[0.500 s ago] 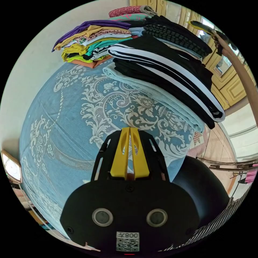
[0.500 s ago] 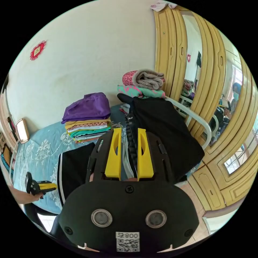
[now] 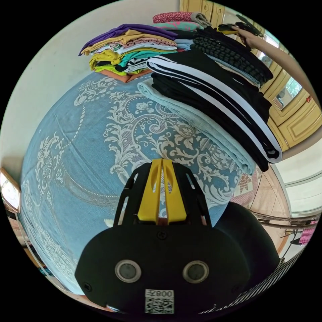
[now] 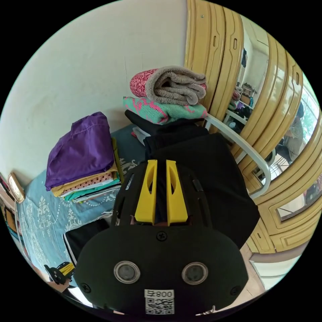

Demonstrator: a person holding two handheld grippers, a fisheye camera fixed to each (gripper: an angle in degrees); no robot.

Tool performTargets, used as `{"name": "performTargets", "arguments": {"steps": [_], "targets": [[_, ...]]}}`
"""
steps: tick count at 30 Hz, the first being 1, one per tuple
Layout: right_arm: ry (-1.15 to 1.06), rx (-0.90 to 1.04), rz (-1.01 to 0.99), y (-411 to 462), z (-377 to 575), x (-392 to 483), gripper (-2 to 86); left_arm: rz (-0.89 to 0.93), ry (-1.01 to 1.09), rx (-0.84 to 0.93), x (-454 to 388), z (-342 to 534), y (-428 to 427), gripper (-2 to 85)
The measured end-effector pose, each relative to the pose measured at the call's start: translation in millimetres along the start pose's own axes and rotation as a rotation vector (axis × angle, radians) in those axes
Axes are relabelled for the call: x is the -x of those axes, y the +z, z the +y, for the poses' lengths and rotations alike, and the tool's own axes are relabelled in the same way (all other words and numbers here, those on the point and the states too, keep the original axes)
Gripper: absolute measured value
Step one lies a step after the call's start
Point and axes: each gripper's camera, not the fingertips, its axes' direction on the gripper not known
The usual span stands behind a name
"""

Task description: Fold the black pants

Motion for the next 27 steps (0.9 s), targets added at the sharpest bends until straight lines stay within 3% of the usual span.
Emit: {"name": "performTargets", "arguments": {"steps": [5, 7, 13, 19, 27], "targets": [[0.089, -0.038, -0.13, 7, -35, -8, 2.0, 0.026, -0.011, -0.01, 18, 50, 29, 0.2], [0.123, -0.081, -0.213, -4, -47, -13, 1.6, 0.115, -0.067, 0.004, 38, 76, 43, 0.2], [0.092, -0.277, -0.521, -78, -100, -1, 1.2, 0.271, -0.119, -0.079, 72, 162, 53, 0.2], [-0.064, -0.435, -0.73, -170, -176, 88, 1.1, 0.293, -0.164, -0.202, 104, 268, 43, 0.2], [-0.287, -0.545, -0.937, -291, -258, 276, 1.1, 0.285, -0.22, -0.455, 150, 426, 8, 0.3]]}}
